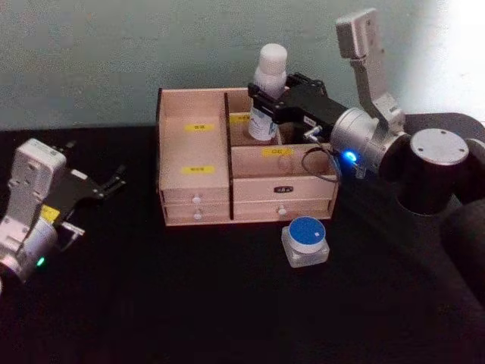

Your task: Pick up the facial cleanser and watermelon frost from the table and place them into the tiered storage box.

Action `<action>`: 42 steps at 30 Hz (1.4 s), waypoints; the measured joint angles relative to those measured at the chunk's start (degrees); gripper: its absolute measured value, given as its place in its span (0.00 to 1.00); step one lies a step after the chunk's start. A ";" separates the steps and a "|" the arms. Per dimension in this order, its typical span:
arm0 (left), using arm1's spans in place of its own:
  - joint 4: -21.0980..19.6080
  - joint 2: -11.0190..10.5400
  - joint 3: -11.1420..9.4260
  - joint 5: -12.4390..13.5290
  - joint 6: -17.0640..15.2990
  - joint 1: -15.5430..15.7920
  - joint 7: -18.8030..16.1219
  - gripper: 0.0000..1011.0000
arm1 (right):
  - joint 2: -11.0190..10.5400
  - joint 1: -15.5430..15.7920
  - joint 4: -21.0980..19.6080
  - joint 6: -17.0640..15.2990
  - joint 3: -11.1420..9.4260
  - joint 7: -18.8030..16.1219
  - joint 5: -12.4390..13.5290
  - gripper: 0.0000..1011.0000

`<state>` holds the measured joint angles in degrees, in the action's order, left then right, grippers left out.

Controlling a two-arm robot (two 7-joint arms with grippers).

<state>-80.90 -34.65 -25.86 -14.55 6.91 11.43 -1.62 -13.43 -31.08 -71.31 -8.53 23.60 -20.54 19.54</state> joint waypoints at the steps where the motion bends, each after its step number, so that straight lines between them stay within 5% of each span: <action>1: 0.00 0.00 0.00 0.00 0.00 0.00 0.00 0.99 | 0.23 -0.25 0.55 0.00 0.05 0.09 -0.16 0.59; 42: 0.00 0.00 0.00 0.00 0.00 0.00 0.00 0.99 | 4.61 -3.73 12.30 2.66 -0.14 0.14 -4.33 0.59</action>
<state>-80.90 -34.65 -25.86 -14.55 6.91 11.43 -1.62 -8.82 -34.80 -59.01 -5.88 23.47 -20.40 15.21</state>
